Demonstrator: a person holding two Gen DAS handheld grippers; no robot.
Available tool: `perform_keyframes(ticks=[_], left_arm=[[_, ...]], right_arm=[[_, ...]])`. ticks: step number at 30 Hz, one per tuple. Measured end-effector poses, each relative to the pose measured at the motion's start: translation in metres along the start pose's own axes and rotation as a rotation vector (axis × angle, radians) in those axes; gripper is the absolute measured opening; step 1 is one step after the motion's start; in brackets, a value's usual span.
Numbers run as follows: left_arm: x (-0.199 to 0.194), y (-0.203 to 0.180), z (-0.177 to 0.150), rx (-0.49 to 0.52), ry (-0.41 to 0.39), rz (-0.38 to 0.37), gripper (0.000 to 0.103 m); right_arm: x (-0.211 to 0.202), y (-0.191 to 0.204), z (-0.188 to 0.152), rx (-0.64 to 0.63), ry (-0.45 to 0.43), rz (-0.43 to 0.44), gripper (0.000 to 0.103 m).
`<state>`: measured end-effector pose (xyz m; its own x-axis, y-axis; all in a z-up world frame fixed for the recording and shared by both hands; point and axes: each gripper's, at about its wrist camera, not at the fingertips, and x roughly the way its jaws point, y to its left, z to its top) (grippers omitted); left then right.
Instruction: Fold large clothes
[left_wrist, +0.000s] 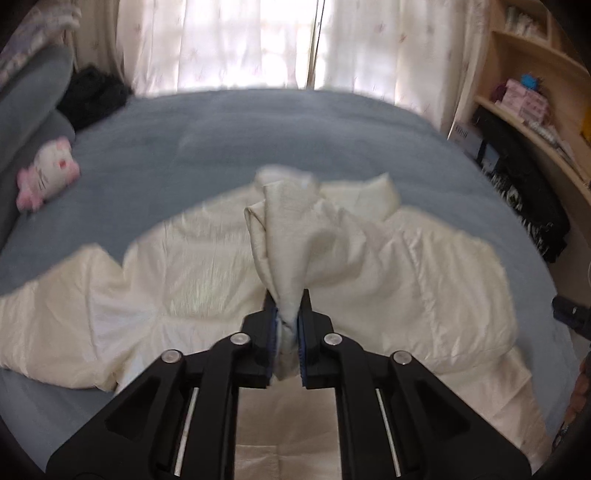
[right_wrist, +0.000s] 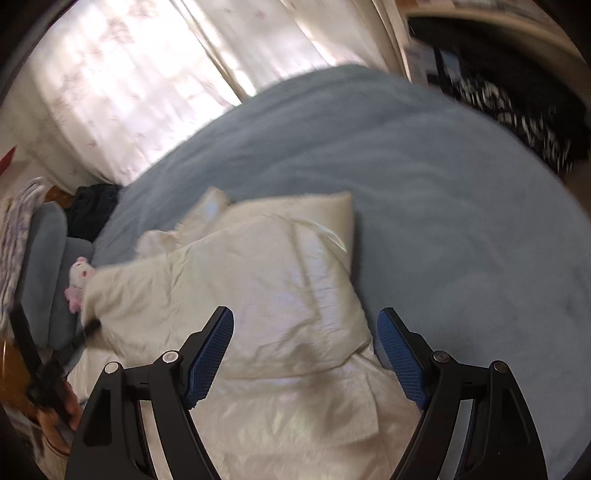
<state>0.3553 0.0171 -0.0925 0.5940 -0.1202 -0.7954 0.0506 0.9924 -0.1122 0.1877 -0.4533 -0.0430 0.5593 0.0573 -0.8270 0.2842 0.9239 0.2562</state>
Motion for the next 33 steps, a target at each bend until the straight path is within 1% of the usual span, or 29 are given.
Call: perform_keyframes(ticks=[1, 2, 3, 4, 7, 9, 11, 13, 14, 15, 16, 17, 18, 19, 20, 21, 23, 24, 25, 26, 27, 28, 30, 33], left_arm=[[0.02, 0.008, -0.006, -0.02, 0.07, -0.005, 0.008], [0.036, 0.015, -0.011, -0.046, 0.124, -0.016, 0.009], [0.045, 0.022, -0.016, -0.076, 0.157, -0.027, 0.012], [0.054, 0.032, -0.019, -0.121, 0.178, -0.042, 0.02], [0.061, 0.054, -0.018, -0.213, 0.173, -0.087, 0.038], [0.062, 0.061, -0.014, -0.238, 0.165, -0.106, 0.042], [0.064, 0.058, -0.012, -0.232, 0.161, -0.108, 0.046], [0.07, 0.057, -0.014, -0.224, 0.17, -0.104, 0.046], [0.075, 0.054, -0.016, -0.223, 0.179, -0.104, 0.046], [0.082, 0.052, -0.02, -0.226, 0.18, -0.107, 0.046], [0.085, 0.051, -0.02, -0.221, 0.176, -0.111, 0.039], [0.083, 0.046, -0.019, -0.203, 0.158, -0.111, 0.03], [0.081, 0.038, -0.017, -0.166, 0.13, -0.098, 0.022], [0.079, 0.033, -0.016, -0.136, 0.107, -0.079, 0.022], [0.077, 0.027, -0.016, -0.11, 0.085, -0.053, 0.022], [0.081, 0.024, -0.016, -0.096, 0.083, -0.042, 0.022], [0.093, 0.015, -0.022, -0.053, 0.117, -0.002, 0.024], [0.097, 0.012, -0.024, -0.037, 0.133, 0.017, 0.025], [0.096, 0.009, -0.025, -0.02, 0.132, 0.036, 0.026], [0.094, 0.008, -0.027, -0.01, 0.125, 0.042, 0.026], [0.089, 0.006, -0.026, -0.002, 0.122, 0.045, 0.027], [0.084, 0.006, -0.024, 0.0, 0.122, 0.04, 0.027], [0.072, 0.008, -0.021, 0.001, 0.119, 0.033, 0.027], [0.045, 0.011, -0.016, 0.029, 0.068, 0.038, 0.027]], right_arm=[[0.01, -0.006, 0.0, 0.015, 0.019, -0.005, 0.082], [0.023, -0.012, 0.0, 0.037, 0.045, -0.003, 0.082], [0.03, -0.017, -0.001, 0.051, 0.057, 0.009, 0.082], [0.04, -0.022, 0.0, 0.073, 0.073, 0.024, 0.082], [0.057, -0.035, 0.005, 0.119, 0.09, 0.054, 0.082], [0.067, -0.041, 0.007, 0.133, 0.09, 0.071, 0.083], [0.08, -0.044, 0.008, 0.14, 0.097, 0.072, 0.085], [0.095, -0.048, 0.009, 0.153, 0.118, 0.07, 0.085], [0.103, -0.05, 0.007, 0.165, 0.135, 0.09, 0.085], [0.108, -0.05, 0.008, 0.175, 0.143, 0.107, 0.072], [0.111, -0.048, 0.007, 0.171, 0.141, 0.144, 0.058], [0.115, -0.046, 0.007, 0.153, 0.132, 0.137, 0.047], [0.111, -0.043, 0.006, 0.125, 0.095, 0.111, 0.041], [0.106, -0.041, 0.006, 0.099, 0.055, 0.086, 0.039], [0.106, -0.041, 0.006, 0.083, 0.038, 0.065, 0.037], [0.113, -0.043, 0.004, 0.074, 0.047, 0.019, 0.037], [0.125, -0.045, 0.002, 0.079, 0.083, -0.018, 0.038], [0.126, -0.045, 0.001, 0.079, 0.09, -0.026, 0.043], [0.123, -0.043, 0.002, 0.084, 0.095, -0.047, 0.047], [0.12, -0.041, 0.004, 0.087, 0.095, -0.063, 0.055], [0.114, -0.039, 0.005, 0.082, 0.091, -0.081, 0.06], [0.108, -0.035, 0.007, 0.07, 0.086, -0.095, 0.061], [0.089, -0.026, 0.009, 0.027, 0.061, -0.118, 0.062], [0.054, -0.008, 0.015, -0.007, 0.028, -0.118, 0.062]])
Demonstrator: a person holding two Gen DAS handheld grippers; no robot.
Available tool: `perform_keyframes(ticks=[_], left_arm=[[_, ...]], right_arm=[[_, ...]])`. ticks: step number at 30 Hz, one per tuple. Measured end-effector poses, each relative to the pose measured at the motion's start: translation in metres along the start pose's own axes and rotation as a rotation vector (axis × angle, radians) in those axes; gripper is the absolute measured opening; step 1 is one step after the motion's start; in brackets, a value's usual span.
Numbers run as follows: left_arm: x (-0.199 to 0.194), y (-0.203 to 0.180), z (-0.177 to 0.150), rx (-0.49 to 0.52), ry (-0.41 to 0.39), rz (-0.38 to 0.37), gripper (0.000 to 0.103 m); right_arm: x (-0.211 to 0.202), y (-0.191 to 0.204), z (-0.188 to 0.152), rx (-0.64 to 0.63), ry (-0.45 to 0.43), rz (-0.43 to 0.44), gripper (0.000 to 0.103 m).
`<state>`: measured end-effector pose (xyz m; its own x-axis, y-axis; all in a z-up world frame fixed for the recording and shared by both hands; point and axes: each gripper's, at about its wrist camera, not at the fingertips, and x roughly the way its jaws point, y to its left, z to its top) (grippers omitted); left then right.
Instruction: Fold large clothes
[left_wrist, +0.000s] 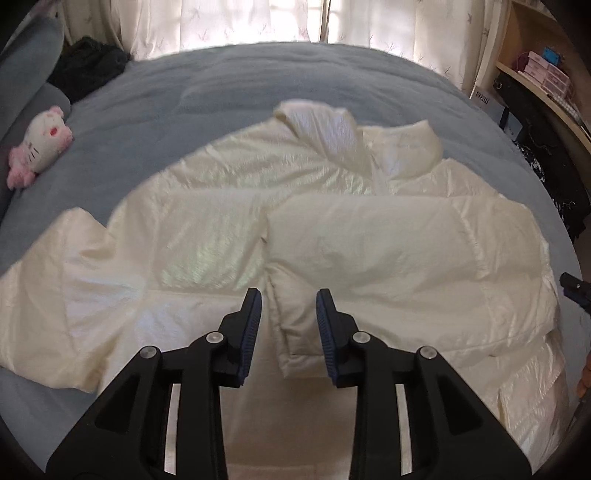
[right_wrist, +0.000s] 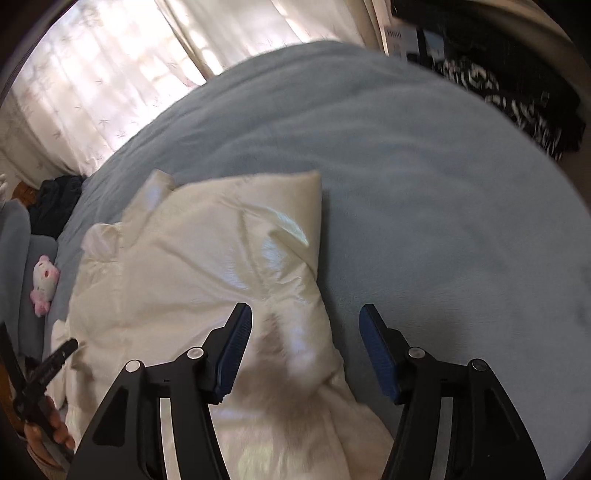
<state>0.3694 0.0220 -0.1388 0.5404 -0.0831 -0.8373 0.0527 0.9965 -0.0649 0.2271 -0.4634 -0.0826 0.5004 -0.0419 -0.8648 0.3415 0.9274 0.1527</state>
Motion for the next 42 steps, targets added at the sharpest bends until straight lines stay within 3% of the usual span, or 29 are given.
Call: perform_keyframes(ticks=[4, 7, 12, 15, 17, 21, 26, 29, 33, 38, 42], left_arm=[[-0.034, -0.007, 0.012, 0.051, -0.07, -0.033, 0.027], [-0.043, -0.026, 0.022, 0.07, -0.095, -0.058, 0.027], [-0.007, -0.059, 0.037, 0.029, -0.055, -0.058, 0.027], [0.025, -0.068, 0.04, -0.004, -0.021, -0.04, 0.027], [0.044, -0.068, 0.039, -0.027, -0.004, 0.002, 0.027], [0.068, -0.051, 0.036, -0.037, -0.022, 0.065, 0.027], [0.069, -0.03, 0.032, -0.057, -0.024, 0.072, 0.027], [0.057, -0.024, 0.031, -0.054, -0.033, 0.081, 0.027], [0.018, -0.022, 0.021, -0.048, -0.089, 0.027, 0.027], [-0.018, -0.031, -0.006, -0.034, -0.111, -0.044, 0.027], [0.001, -0.04, -0.028, -0.039, -0.039, -0.017, 0.027]], right_arm=[[-0.041, 0.03, 0.012, -0.051, -0.074, 0.049, 0.062], [-0.045, 0.068, 0.02, -0.101, -0.104, 0.105, 0.062], [0.008, 0.134, 0.018, -0.15, -0.051, 0.187, 0.061], [0.044, 0.151, 0.014, -0.161, -0.015, 0.192, 0.061], [0.064, 0.151, 0.014, -0.143, -0.009, 0.148, 0.059], [0.078, 0.119, 0.023, -0.103, -0.057, 0.075, 0.037], [0.069, 0.078, 0.029, -0.037, -0.084, -0.014, 0.036], [0.053, 0.069, 0.028, -0.001, -0.094, 0.007, 0.037], [0.027, 0.074, 0.017, -0.003, -0.104, 0.094, 0.039], [0.006, 0.108, -0.022, -0.077, -0.052, 0.214, 0.041], [0.017, 0.11, -0.053, -0.113, -0.002, 0.162, 0.041]])
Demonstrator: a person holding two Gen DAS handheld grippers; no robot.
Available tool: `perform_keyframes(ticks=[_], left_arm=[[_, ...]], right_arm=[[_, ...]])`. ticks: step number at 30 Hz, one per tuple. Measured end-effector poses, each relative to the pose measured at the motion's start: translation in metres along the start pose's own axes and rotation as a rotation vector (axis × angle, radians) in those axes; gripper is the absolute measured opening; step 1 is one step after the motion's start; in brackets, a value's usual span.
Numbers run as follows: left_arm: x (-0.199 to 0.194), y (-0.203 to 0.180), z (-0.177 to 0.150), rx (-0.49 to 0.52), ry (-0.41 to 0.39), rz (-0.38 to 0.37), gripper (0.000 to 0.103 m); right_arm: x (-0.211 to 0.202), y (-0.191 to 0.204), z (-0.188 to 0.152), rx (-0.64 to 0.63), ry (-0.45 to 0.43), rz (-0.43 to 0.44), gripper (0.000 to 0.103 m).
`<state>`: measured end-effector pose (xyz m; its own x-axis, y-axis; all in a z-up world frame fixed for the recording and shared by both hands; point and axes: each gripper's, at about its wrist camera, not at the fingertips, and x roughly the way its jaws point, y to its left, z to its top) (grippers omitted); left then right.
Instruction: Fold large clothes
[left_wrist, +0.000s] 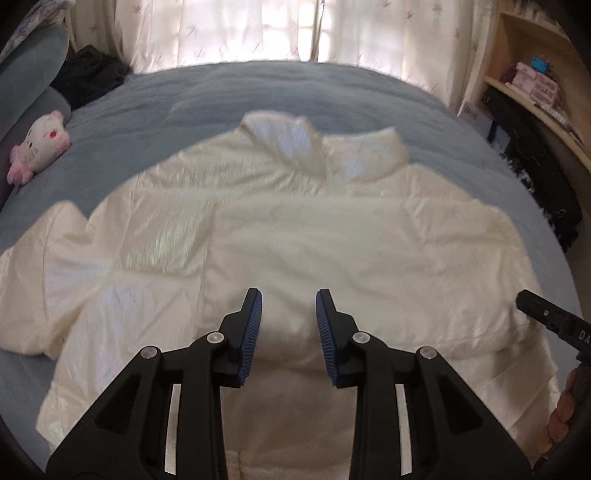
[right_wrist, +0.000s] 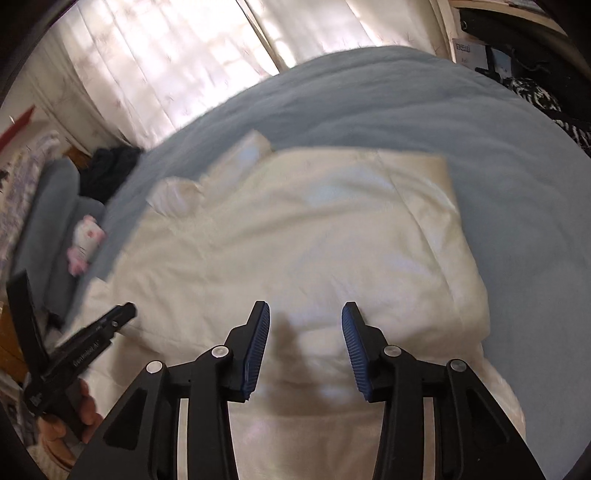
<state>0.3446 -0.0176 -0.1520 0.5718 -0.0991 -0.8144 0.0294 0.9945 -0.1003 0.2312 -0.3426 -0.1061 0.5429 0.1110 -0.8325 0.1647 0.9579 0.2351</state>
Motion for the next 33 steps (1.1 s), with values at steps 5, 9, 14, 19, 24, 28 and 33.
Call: perform_keyframes(ticks=[5, 9, 14, 19, 24, 28, 33], left_arm=[[0.011, 0.018, -0.013, -0.059, 0.024, -0.012, 0.027], [-0.01, 0.024, -0.013, -0.076, 0.016, -0.017, 0.027], [-0.059, 0.027, -0.017, -0.083, -0.017, -0.05, 0.027], [-0.118, 0.025, -0.028, -0.049, -0.06, -0.036, 0.027], [-0.182, 0.035, -0.046, -0.06, -0.075, -0.002, 0.041], [-0.236, 0.051, -0.067, -0.06, -0.121, 0.005, 0.045], [-0.289, 0.07, -0.09, -0.054, -0.165, 0.053, 0.056]], right_arm=[[-0.007, -0.03, -0.014, 0.096, 0.01, -0.018, 0.041], [-0.026, -0.033, -0.019, 0.094, 0.011, -0.049, 0.051], [-0.081, -0.027, -0.028, 0.089, -0.029, -0.022, 0.074], [-0.136, 0.003, -0.042, 0.038, -0.054, -0.063, 0.087], [-0.184, 0.031, -0.062, -0.015, -0.054, -0.062, 0.095], [-0.222, 0.056, -0.084, -0.04, -0.093, -0.052, 0.096], [-0.257, 0.093, -0.113, -0.137, -0.117, -0.062, 0.096]])
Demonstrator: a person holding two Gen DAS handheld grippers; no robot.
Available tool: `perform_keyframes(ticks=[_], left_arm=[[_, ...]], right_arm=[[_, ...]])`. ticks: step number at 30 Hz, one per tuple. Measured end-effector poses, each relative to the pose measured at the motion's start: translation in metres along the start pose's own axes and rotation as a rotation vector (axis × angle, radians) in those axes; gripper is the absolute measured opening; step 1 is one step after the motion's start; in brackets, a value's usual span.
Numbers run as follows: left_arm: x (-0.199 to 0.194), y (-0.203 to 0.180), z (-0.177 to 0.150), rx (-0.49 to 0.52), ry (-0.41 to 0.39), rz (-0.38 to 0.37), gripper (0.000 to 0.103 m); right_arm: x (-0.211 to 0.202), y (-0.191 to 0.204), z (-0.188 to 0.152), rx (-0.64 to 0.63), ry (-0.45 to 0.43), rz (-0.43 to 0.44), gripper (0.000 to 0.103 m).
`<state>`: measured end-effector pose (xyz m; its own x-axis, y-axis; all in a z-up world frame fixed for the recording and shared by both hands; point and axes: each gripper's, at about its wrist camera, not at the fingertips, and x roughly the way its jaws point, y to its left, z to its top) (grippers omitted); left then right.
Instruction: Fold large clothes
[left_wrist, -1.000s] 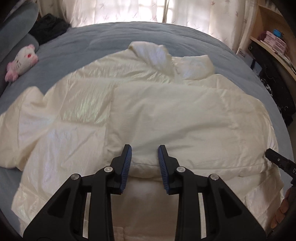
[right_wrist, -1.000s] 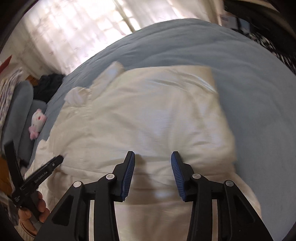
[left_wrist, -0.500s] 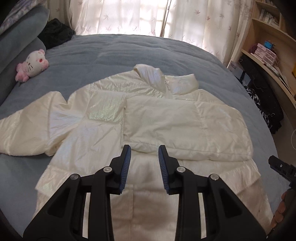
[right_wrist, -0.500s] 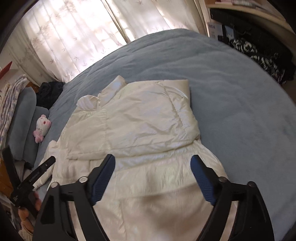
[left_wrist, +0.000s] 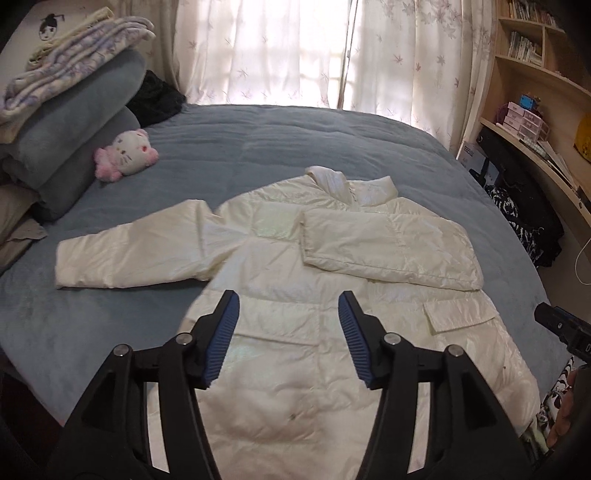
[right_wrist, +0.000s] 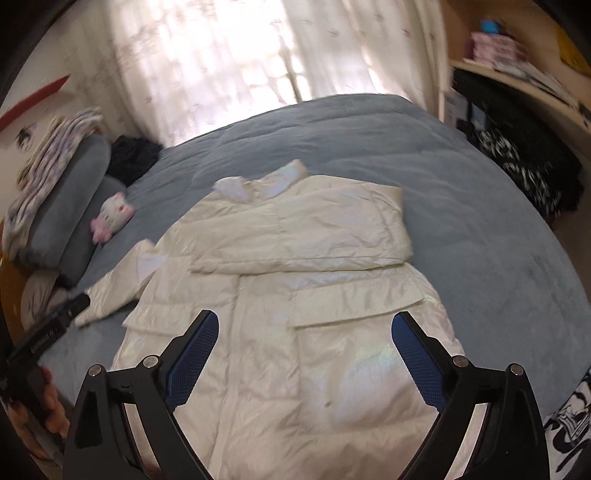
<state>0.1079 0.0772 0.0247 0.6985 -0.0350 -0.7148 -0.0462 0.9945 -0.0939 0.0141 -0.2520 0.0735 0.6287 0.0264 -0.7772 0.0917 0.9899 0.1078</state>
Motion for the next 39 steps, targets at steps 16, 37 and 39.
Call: perform_keyframes(ticks=[16, 37, 39], left_arm=[[-0.074, 0.102, -0.018, -0.074, -0.058, 0.091, 0.06], [0.043, 0.302, -0.021, -0.371, 0.077, 0.058, 0.062], [0.066, 0.326, -0.027, -0.418, 0.107, 0.053, 0.062]], right_arm=[[-0.065, 0.156, -0.019, -0.218, -0.101, 0.161, 0.096], [0.03, 0.395, 0.021, -0.308, -0.114, 0.198, 0.097], [0.057, 0.406, 0.017, -0.308, -0.091, 0.196, 0.097]])
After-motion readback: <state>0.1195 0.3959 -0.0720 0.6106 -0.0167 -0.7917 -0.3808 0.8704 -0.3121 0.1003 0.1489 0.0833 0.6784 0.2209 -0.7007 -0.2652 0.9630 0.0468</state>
